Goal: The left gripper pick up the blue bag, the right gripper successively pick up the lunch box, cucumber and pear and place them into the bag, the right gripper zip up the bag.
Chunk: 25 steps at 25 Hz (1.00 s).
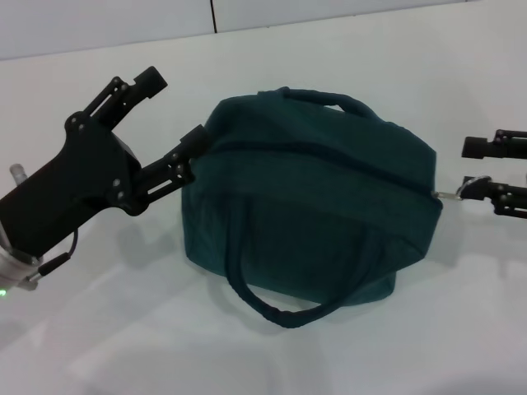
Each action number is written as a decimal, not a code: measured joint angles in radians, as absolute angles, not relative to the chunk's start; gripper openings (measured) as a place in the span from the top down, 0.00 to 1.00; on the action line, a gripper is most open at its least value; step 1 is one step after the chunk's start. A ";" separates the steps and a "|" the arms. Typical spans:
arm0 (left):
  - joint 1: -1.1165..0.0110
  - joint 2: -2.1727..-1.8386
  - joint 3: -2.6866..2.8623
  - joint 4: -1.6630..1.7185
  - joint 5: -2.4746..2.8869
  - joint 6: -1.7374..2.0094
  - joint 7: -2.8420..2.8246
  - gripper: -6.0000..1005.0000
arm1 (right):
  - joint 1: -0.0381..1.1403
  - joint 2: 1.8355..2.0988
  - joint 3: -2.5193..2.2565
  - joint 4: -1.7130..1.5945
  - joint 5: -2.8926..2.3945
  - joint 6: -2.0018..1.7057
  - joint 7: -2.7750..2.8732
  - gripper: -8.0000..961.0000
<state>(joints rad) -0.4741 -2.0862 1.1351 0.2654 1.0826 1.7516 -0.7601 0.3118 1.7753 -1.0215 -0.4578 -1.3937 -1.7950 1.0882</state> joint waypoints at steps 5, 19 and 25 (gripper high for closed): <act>-0.473 -2.088 1.135 0.263 1.082 1.752 -0.757 0.12 | 0.303 1.783 -0.941 -0.467 -1.405 -1.843 1.090 0.41; -0.463 -2.088 1.135 0.258 1.081 1.751 -0.753 0.12 | 0.307 1.837 -0.844 -0.543 -1.526 -1.838 1.174 0.41; -0.459 -2.086 1.137 0.263 1.123 1.757 -0.745 0.12 | 0.302 1.873 -0.770 -0.545 -1.514 -1.916 1.162 0.41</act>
